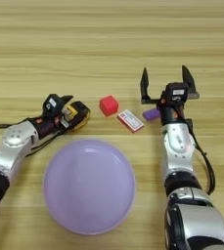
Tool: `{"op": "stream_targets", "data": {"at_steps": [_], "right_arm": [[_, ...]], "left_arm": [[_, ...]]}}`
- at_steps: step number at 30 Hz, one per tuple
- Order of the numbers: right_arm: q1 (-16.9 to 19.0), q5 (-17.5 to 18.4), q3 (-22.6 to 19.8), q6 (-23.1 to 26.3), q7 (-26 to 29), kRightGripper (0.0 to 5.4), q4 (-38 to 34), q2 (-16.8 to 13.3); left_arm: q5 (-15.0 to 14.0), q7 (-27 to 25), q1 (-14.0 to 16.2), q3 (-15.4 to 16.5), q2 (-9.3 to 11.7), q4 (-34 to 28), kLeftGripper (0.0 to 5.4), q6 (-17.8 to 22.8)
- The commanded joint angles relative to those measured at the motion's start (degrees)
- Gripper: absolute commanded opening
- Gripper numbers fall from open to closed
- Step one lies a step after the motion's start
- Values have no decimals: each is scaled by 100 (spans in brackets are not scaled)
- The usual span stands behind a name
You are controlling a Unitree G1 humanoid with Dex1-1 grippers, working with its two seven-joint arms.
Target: Move the objects on the table
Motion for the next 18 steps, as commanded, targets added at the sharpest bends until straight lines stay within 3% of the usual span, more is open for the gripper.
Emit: {"op": "stream_targets", "data": {"at_steps": [1, 6, 13, 18], "right_arm": [[-112, -31, 4, 76, 9, 540, 58, -37], [-124, -32, 4, 75, 10, 540, 82, -39], [-132, -36, 6, 60, 8, 540, 107, -39], [-135, -48, 12, 55, -3, 540, 111, -36]], "left_arm": [[24, 24, -94, 39, -32, 41, 420, -113], [-77, -15, -102, 126, -75, 10, 465, -287], [-592, -561, 87, 254, -211, -518, 529, -585], [-895, -846, 228, 308, -265, -852, 537, -631]]}}
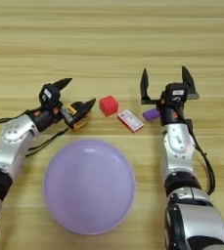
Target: Move the objects on the table
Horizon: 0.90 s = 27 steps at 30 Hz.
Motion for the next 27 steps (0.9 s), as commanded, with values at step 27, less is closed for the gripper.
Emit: {"op": "stream_targets", "data": {"at_steps": [27], "right_arm": [[-186, -136, 27, 27, -48, 540, 167, 4]], "left_arm": [[632, 2784, 144, 1379, 210, -341, 537, -1425]]}}
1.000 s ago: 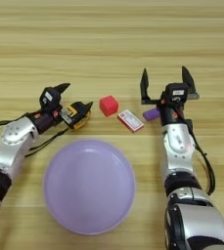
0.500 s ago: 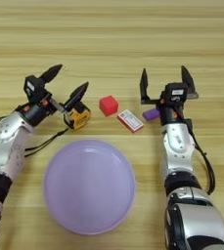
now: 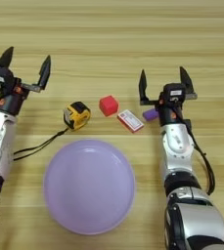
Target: Move the objects on the table
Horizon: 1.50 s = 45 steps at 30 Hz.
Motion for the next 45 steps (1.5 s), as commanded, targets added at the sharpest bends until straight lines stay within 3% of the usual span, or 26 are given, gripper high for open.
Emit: {"op": "stream_targets", "data": {"at_steps": [1, 4, 16, 33, 37, 41, 45], "right_arm": [[-163, -33, 12, 23, -36, 540, 69, 2], [-171, -49, 18, 13, -42, 540, 84, 5], [-194, -78, 35, 5, -3, 540, 116, 24], [-147, 24, 316, 492, 608, 540, -144, 168], [-26, 292, 384, 800, 1024, 540, -605, 262], [272, 808, 675, 1433, 1804, 540, -1684, 421], [528, 1146, 928, 2120, 2241, 540, -2629, 492]], "left_arm": [[389, 649, -110, 193, 256, 377, 537, -173], [323, 827, -158, 325, 374, 648, 537, -160], [515, 1432, -320, 422, 713, 1504, 537, -439], [629, 1665, -613, 308, 757, 2072, 537, -644], [649, 1697, -615, 267, 746, 2097, 537, -660], [660, 1729, -619, 230, 742, 2104, 537, -657], [691, 1768, -627, 191, 750, 2127, 537, -648]]}}
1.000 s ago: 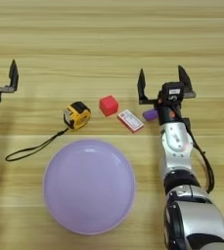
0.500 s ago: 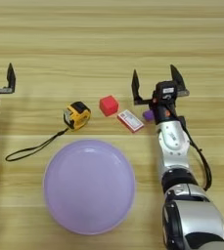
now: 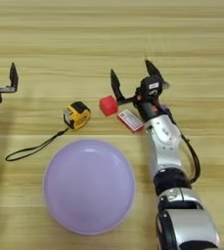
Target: Move the objects on the table
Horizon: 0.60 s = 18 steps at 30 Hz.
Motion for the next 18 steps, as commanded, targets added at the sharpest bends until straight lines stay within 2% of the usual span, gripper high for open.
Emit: {"op": "stream_targets", "data": {"at_steps": [1, 9, 14, 16, 18], "right_arm": [[231, 299, 257, 711, 385, 540, -894, 79], [582, 468, 646, 1896, 820, 540, -2106, -10], [597, 285, 648, 2366, 719, 540, -2341, -141], [534, 224, 533, 2545, 607, 540, -2368, -265], [488, 18, 504, 2699, 437, 540, -2351, -407]], "left_arm": [[103, 70, -97, -54, 33, 61, 537, -26], [107, 93, -97, -95, 39, 83, 537, -31], [106, 111, -104, -118, 37, 101, 537, -37], [108, 114, -103, -125, 32, 98, 537, -38], [109, 117, -102, -130, 31, 96, 537, -37]]}}
